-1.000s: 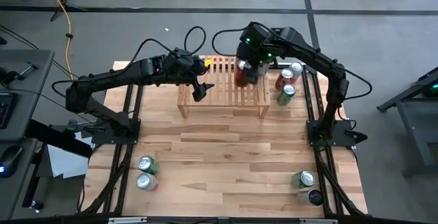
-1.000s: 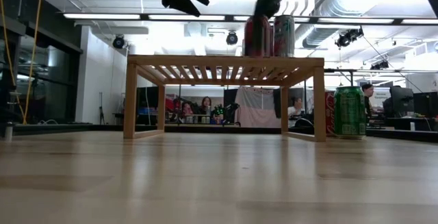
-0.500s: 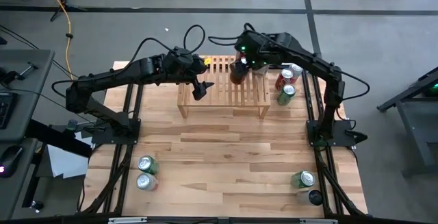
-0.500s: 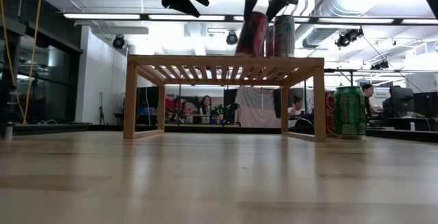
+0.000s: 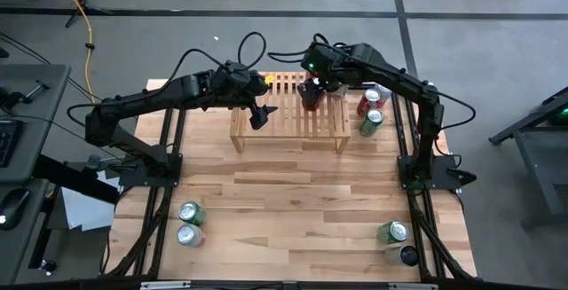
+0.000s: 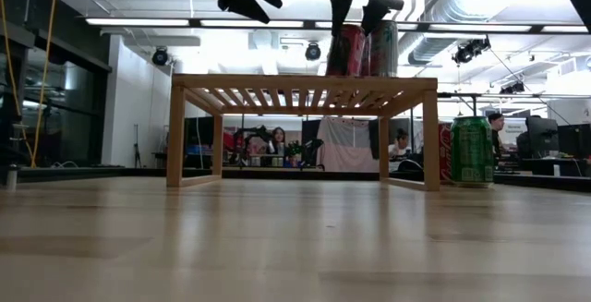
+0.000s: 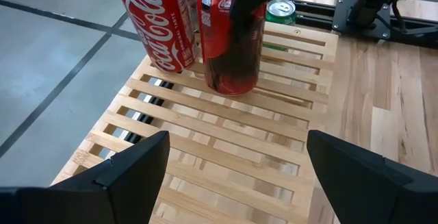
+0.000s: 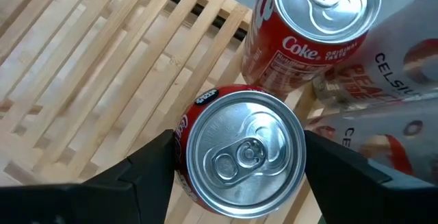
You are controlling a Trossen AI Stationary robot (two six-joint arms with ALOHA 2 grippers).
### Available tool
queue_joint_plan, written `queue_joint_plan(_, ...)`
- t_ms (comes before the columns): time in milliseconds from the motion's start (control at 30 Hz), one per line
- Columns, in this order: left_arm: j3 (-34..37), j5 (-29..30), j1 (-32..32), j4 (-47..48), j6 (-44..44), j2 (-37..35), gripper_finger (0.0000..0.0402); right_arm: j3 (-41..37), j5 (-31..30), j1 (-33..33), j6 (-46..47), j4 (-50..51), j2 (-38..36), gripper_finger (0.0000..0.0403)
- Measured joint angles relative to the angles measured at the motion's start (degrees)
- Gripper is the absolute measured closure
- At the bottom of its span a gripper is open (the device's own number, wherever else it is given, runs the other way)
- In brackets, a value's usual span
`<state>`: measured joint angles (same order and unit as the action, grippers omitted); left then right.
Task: Place canned beverage on shelf
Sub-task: Put the left red white soda can on the shelf aligned with the other red white soda can
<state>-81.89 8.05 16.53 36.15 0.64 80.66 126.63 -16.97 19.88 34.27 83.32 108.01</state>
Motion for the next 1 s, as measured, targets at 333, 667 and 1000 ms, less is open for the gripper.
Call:
queue_joint_plan(333, 0.0, 0.0, 0.0, 0.01, -0.02, 0.0, 0.0064, 0.0, 0.99, 0.0, -1.3, -0.5, 0.02, 0.0093)
queue_joint_plan(667, 0.0, 0.0, 0.0, 0.01, -0.44, 0.0, 0.0064, 0.0, 3.43, -0.04, -2.8, -4.29, 0.02, 0.0086)
queue_joint_plan(1000, 0.0, 0.0, 0.0, 0.03, -0.44, 0.0, 0.0064, 0.02, 2.08, 0.0, -6.35, -6.2, 0.02, 0.0085)
